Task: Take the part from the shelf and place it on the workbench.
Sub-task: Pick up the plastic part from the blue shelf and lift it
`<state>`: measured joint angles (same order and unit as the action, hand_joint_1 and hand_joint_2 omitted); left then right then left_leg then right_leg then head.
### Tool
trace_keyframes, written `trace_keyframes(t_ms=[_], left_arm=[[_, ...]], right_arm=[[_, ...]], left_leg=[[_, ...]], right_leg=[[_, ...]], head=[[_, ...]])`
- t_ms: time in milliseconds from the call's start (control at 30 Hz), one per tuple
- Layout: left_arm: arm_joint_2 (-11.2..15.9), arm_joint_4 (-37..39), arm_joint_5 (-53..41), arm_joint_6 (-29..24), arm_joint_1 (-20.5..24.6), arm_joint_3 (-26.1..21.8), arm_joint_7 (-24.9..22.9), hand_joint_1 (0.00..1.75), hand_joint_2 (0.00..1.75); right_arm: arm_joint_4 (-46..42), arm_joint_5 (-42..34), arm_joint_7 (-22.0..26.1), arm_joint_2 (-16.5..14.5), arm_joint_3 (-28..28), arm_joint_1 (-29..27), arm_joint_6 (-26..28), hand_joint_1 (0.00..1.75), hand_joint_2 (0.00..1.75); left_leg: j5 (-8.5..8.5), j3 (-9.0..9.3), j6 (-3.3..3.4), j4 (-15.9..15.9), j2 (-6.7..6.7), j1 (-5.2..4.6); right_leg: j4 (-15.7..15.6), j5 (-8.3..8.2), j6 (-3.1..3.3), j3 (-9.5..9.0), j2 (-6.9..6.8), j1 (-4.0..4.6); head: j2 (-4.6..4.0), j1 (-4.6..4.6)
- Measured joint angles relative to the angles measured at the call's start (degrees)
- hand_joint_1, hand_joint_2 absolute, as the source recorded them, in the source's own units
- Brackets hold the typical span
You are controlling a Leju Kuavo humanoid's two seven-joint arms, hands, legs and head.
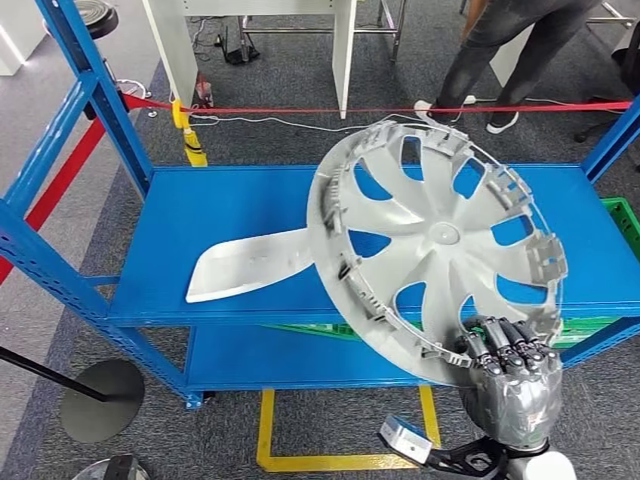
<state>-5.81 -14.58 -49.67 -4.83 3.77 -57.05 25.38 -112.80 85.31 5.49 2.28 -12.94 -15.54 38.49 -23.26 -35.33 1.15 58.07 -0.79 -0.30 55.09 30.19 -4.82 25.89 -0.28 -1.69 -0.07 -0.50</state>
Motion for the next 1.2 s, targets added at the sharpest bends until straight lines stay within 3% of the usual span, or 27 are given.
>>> trace_keyframes(t_ms=[67, 100, 200, 233, 267, 300, 400, 467, 567, 633, 700, 733, 767, 800, 833, 933, 967, 1067, 1100, 1133, 1200], left_arm=[[-0.01, 0.00, -0.24, -0.33, 0.00, 0.00, 0.06, 0.00, 1.75], [-0.01, 0.00, -0.39, -0.54, 0.02, 0.01, 0.08, 0.00, 1.75], [0.01, 0.00, -0.89, -1.02, 0.00, 0.02, 0.05, 0.00, 1.75], [0.00, 0.00, -1.06, -1.14, -0.03, 0.02, -0.02, 0.00, 1.75], [0.00, 0.01, -1.21, -1.23, -0.06, 0.03, -0.14, 0.00, 1.75], [0.00, 0.03, -1.31, -1.33, -0.10, 0.03, -0.26, 0.00, 1.75], [0.05, 0.12, -1.57, -1.50, -0.16, 0.04, -0.40, 0.00, 1.75], [0.16, 0.15, -1.67, -1.53, -0.16, 0.04, -0.40, 0.00, 1.75], [0.26, 0.18, -1.78, -1.55, -0.30, 0.04, -0.41, 0.00, 1.75], [0.26, 0.26, -1.89, -1.56, -0.38, 0.05, -0.42, 0.00, 1.75], [0.22, 0.31, -1.93, -1.56, -0.35, 0.07, -0.42, 0.00, 1.75], [0.22, 0.31, -1.93, -1.56, -0.33, 0.07, -0.42, 0.00, 1.75], [0.21, 0.31, -1.93, -1.56, -0.31, 0.07, -0.42, 0.00, 1.75], [0.20, 0.32, -1.93, -1.56, -0.31, 0.07, -0.42, 0.00, 1.75], [0.20, 0.32, -1.93, -1.56, -0.30, 0.08, -0.42, 0.00, 1.75], [0.19, 0.33, -2.02, -1.56, -0.01, 0.10, -0.42, 0.00, 1.75], [0.18, 0.34, -2.11, -1.56, 0.13, 0.11, -0.42, 0.00, 1.75], [0.16, 0.38, -2.30, -1.55, 0.20, 0.13, -0.43, 0.00, 1.75], [0.13, 0.38, -2.32, -1.54, 0.19, 0.13, -0.45, 0.00, 1.75], [0.13, 0.39, -2.33, -1.54, 0.20, 0.14, -0.48, 0.00, 1.75], [0.14, 0.39, -2.36, -1.55, 0.31, 0.14, -0.54, 0.00, 1.75]], right_arm=[[0.18, -1.77, 2.23, 0.04, -0.38, -0.29, 0.00, 1.75, 1.75], [0.29, -2.29, 3.26, 0.04, -0.43, -0.46, 0.00, 1.75, 1.75], [0.75, -2.69, 5.70, 0.04, -0.38, -1.05, 0.00, 1.75, 1.75], [0.90, -2.51, 6.24, 0.04, -0.32, -1.32, 0.00, 1.75, 1.75], [0.99, -2.14, 6.53, 0.04, -0.23, -1.57, 0.00, 1.75, 1.75], [1.05, -1.67, 6.68, 0.04, -0.16, -1.78, 0.00, 1.75, 1.75], [1.09, -0.62, 6.60, 0.04, -0.01, -2.06, 0.00, 1.75, 1.75], [1.08, -0.23, 6.30, 0.04, 0.15, -2.15, 0.00, 1.75, 1.75], [0.97, 1.58, 4.36, 0.07, 0.27, -2.37, 0.00, 1.75, 1.75], [0.84, 2.67, 2.99, 0.10, 0.28, -2.46, 0.00, 1.75, 1.75], [0.74, 3.06, 2.45, 0.14, 0.28, -2.51, 0.00, 1.75, 1.75], [0.72, 3.11, 2.37, 0.15, 0.28, -2.52, 0.00, 1.75, 1.75], [0.72, 3.14, 2.30, 0.16, 0.28, -2.55, 0.00, 1.75, 1.75], [0.72, 3.15, 2.26, 0.16, 0.28, -2.57, 0.00, 1.75, 1.75], [0.72, 3.17, 2.17, 0.17, 0.30, -2.58, 0.00, 1.75, 1.75], [0.55, 3.75, 0.96, 0.40, 0.32, -2.55, 0.00, 1.75, 1.75], [0.44, 4.05, 0.37, 0.65, 0.27, -2.52, 0.00, 1.75, 1.75], [0.22, 4.52, -0.54, 1.83, 0.12, -2.50, 0.00, 1.75, 1.75], [0.14, 4.58, -0.58, 2.28, 0.11, -2.54, 0.00, 1.75, 1.75], [0.00, 4.62, -0.51, 2.66, 0.09, -2.57, 0.00, 1.75, 1.75], [-0.26, 4.69, -0.25, 3.22, 0.08, -2.58, 0.00, 1.75, 1.75]], left_leg=[[0.24, 0.08, 0.40, -0.37, 0.03, 0.16], [0.35, 0.11, 0.61, -0.57, 0.05, 0.29], [0.46, 0.01, 0.84, -0.66, 0.13, 0.26], [0.50, -0.02, 0.82, -0.66, 0.14, 0.21], [0.57, -0.04, 0.77, -0.66, 0.13, 0.21], [0.66, -0.04, 0.65, -0.65, 0.09, 0.26], [1.12, -0.16, -0.23, -0.57, -0.16, 0.38], [1.72, -0.39, -1.16, -0.48, -0.33, 0.33], [1.87, -1.06, -2.39, -0.28, -0.31, 0.57], [-1.71, -2.67, -2.96, 3.35, -0.07, 0.72], [-6.80, -5.12, -3.33, 10.68, 0.06, 0.76], [-8.38, -5.99, -3.42, 13.86, 0.07, 0.77], [-8.93, -6.05, -3.42, 15.60, 0.07, 0.76], [-8.61, -5.29, -3.35, 15.60, 0.07, 0.76], [-7.52, -3.43, -3.22, 13.50, 0.07, 0.76], [-4.88, 4.62, -2.67, 2.09, 0.04, 0.66], [-4.81, 5.95, -2.40, -0.24, -0.02, 0.55], [-4.24, 5.73, -1.12, -1.54, -0.03, 0.19], [-3.75, 5.41, -0.61, -1.65, 0.06, 0.17], [-3.19, 5.00, -0.12, -1.78, 0.15, 0.22], [-2.07, 3.79, 0.50, -1.84, 0.24, 0.17]], right_leg=[[0.92, 0.87, -0.24, 0.28, 0.03, -0.07], [2.62, 2.10, -0.23, 1.03, 0.06, -0.02], [14.22, 7.69, 0.07, 6.69, 0.16, 0.12], [17.28, 8.38, 0.13, 8.28, 0.18, 0.14], [18.00, 7.72, 0.18, 8.78, 0.18, 0.14], [16.32, 5.97, 0.21, 8.17, 0.17, 0.10], [5.53, 0.27, 0.33, 3.19, 0.38, 0.06], [3.24, -0.68, 0.81, 2.46, 0.76, 0.29], [3.48, -1.60, 2.38, 3.83, 0.81, 0.41], [3.38, -2.63, 3.43, 4.73, 0.60, 0.31], [3.42, -3.63, 3.78, 5.88, 0.44, 0.45], [3.44, -4.04, 3.82, 6.45, 0.36, 0.53], [3.46, -4.49, 3.82, 7.09, 0.25, 0.61], [3.47, -4.93, 3.78, 7.69, 0.17, 0.67], [3.48, -5.37, 3.67, 8.27, 0.12, 0.71], [3.52, -6.59, 2.92, 9.48, 0.08, 0.86], [3.52, -6.99, 2.56, 9.67, 0.06, 0.90], [3.18, -8.10, 1.38, 10.00, 0.10, 0.63], [3.55, -7.50, 1.10, 10.38, 0.14, 0.52], [4.96, -5.88, 0.89, 11.01, 0.18, 0.47], [11.25, -0.47, 0.73, 13.06, 0.20, 0.51]], head=[[0.00, 0.07], [0.00, 0.17], [0.00, 0.38], [0.00, 0.38], [0.00, 0.40], [0.00, 0.40], [0.00, 0.39], [0.00, 0.33], [0.00, 0.28], [0.00, 0.13], [0.00, 0.00], [0.00, 0.01], [0.00, 0.01], [0.00, 0.02], [0.00, 0.02], [0.00, 0.04], [0.00, 0.06], [0.00, 0.06], [0.00, 0.10], [0.00, 0.17], [0.00, 0.34]])
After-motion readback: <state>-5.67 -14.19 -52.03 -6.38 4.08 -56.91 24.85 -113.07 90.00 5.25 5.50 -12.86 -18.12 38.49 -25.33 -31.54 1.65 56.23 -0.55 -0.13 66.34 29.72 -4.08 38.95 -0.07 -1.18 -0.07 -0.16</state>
